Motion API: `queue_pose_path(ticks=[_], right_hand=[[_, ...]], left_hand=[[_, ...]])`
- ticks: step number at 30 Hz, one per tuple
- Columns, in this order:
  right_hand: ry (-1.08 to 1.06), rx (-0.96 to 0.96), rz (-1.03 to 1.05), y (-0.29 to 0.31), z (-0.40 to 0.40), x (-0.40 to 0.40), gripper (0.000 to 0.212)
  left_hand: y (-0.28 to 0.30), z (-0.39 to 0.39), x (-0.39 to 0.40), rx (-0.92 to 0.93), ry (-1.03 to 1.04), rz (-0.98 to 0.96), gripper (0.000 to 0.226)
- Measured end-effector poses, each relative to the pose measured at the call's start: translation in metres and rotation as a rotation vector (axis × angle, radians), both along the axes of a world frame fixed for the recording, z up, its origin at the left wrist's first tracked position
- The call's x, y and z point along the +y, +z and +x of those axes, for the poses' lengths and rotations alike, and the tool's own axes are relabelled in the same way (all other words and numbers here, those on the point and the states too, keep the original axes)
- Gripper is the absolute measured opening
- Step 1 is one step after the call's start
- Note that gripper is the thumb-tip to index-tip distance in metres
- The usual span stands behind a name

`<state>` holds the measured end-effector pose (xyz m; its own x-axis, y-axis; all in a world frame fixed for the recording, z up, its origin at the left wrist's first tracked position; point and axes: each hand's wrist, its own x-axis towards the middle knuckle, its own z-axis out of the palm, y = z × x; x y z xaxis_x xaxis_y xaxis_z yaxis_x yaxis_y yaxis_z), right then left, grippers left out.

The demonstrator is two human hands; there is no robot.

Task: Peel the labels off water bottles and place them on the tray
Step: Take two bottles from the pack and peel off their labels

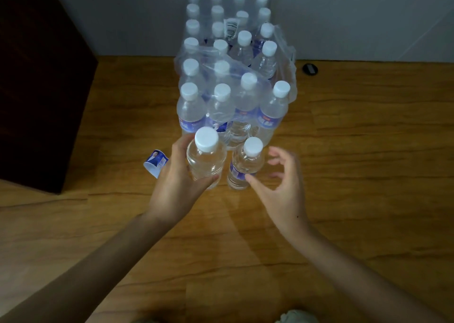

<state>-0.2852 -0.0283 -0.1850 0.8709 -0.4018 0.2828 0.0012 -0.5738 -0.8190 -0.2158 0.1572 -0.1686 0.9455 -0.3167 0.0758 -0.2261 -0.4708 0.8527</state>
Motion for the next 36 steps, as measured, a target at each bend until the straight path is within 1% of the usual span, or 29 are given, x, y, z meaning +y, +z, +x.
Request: queue_pose_path(ticks=[3,5,7,10,15,17,19,21,26,27,28,29,30,32,36], right_hand=[[0.055,0.148,0.117,-0.01,0.008,-0.007,0.084],[0.106,0.214,0.197,-0.015,0.013,-0.007,0.088],[0.138,0.249,0.246,-0.017,0.019,-0.007,0.087],[0.156,0.259,0.265,-0.018,0.026,-0.006,0.081],[0.121,0.249,0.202,-0.02,0.035,-0.007,0.073],[0.109,0.25,0.198,-0.018,0.035,-0.01,0.071],[0.088,0.252,0.242,-0.013,0.033,-0.013,0.065],[0.086,0.258,0.315,-0.004,0.03,-0.019,0.061],[0.249,0.253,0.391,0.04,0.029,-0.034,0.056],[0.289,0.243,0.414,0.05,0.029,-0.036,0.054],[0.332,0.233,0.44,0.059,0.03,-0.038,0.051],[0.375,0.223,0.467,0.067,0.031,-0.039,0.049],[0.421,0.216,0.499,0.075,0.031,-0.041,0.049],[0.513,0.213,0.57,0.087,0.032,-0.043,0.048],[0.655,0.243,0.688,0.1,0.034,-0.046,0.04]], left_hand=[[-0.02,-0.001,-0.003,0.049,0.0,0.036,0.08],[-0.03,-0.001,-0.004,0.08,0.0,0.066,0.079],[-0.038,0.001,-0.002,0.088,-0.001,0.076,0.079],[-0.041,0.006,0.001,0.102,0.01,0.061,0.083],[-0.044,0.007,0.002,0.153,-0.015,0.045,0.085],[-0.044,0.006,0.001,0.161,-0.011,0.035,0.092],[-0.037,0.004,0.0,0.137,-0.013,0.024,0.107],[-0.026,-0.001,-0.002,0.035,-0.023,0.05,0.112],[0.003,-0.006,-0.009,-0.451,-0.152,0.132,0.086],[0.008,-0.006,-0.011,-0.505,-0.193,0.131,0.082],[0.015,-0.008,-0.015,-0.511,-0.231,0.122,0.079],[0.021,-0.01,-0.018,-0.464,-0.266,0.11,0.078],[0.029,-0.014,-0.022,-0.377,-0.293,0.101,0.078],[0.042,-0.022,-0.029,-0.158,-0.328,0.046,0.078],[0.051,-0.029,-0.04,0.267,-0.362,-0.246,0.064]])
